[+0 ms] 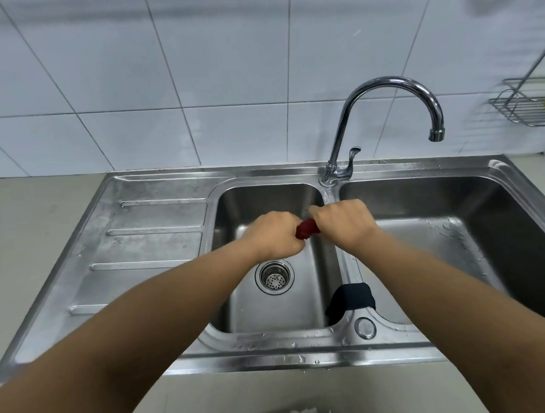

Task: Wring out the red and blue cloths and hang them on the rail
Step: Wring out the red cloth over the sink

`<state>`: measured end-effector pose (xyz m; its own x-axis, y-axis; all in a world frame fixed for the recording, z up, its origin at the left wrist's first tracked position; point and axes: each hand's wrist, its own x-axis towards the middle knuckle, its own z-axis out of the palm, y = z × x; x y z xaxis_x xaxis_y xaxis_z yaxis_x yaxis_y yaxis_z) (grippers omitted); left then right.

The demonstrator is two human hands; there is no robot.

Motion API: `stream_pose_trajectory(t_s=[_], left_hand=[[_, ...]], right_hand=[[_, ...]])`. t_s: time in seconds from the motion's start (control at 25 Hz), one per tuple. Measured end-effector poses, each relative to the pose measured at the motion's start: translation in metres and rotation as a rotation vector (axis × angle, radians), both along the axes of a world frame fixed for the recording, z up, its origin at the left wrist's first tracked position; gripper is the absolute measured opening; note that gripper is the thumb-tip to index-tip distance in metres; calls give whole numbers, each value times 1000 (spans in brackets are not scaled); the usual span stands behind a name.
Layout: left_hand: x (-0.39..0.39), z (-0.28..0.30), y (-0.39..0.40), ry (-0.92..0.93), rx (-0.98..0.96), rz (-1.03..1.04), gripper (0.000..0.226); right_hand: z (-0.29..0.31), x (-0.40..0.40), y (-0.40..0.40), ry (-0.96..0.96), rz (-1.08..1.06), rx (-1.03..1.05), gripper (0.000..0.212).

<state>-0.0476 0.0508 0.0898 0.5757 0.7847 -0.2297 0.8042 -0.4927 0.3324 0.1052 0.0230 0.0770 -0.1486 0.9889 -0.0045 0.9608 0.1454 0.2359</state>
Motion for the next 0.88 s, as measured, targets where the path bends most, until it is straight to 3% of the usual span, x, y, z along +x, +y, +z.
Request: stream_pose_trajectory(t_s=[0.2,0.36,0.56,0.88], left_hand=[[6,-8,-28,-668,-766,464,15],[8,-2,-33,-951,-1101,640,32],[14,12,-32,-1153,-1248,703,39],[17,22,-34,-1275,-1323,724,41]], right_hand=[[-5,7,6,29,99,131,6],[1,1,12,159,138,252,4],[14,-8,19,262,110,283,10],[17,-12,19,414,77,340,10]])
